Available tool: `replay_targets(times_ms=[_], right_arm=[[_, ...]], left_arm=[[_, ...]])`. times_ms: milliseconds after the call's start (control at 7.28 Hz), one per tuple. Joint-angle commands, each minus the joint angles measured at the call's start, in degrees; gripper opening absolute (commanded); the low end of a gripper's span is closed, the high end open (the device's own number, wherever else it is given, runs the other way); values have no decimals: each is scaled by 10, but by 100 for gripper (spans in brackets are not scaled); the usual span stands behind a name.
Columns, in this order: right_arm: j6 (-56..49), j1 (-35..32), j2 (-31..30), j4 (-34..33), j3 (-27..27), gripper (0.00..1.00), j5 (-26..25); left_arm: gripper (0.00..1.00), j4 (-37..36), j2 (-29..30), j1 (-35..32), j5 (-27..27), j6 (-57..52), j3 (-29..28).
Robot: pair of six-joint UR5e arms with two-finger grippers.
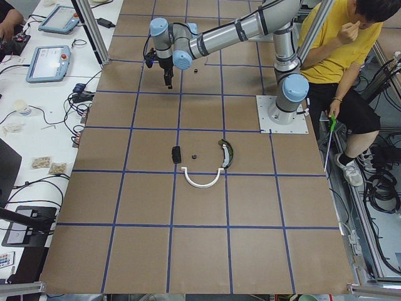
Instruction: Place bearing gear from tray to pile
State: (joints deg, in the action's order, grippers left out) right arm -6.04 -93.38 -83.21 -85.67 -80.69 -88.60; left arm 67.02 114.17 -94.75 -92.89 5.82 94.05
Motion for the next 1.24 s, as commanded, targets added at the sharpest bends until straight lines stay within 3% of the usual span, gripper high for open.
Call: replay_targets(times_ms=[0,412,687,1099], right_arm=[[-72,-6,0,4,-3,100,-3],[-64,-2,-5,-20,-3,100,-3],[-63,45,-5,-22,-15,100,6],[-53,41,-68,-65,-93,100,8]], left_arm=[[100,-4,3,-65,7,51,8],[100,-2,5,-82,38,47,24],[100,-6,8,-108,39,50,51],[98,-22,33,-139,41,74,59]])
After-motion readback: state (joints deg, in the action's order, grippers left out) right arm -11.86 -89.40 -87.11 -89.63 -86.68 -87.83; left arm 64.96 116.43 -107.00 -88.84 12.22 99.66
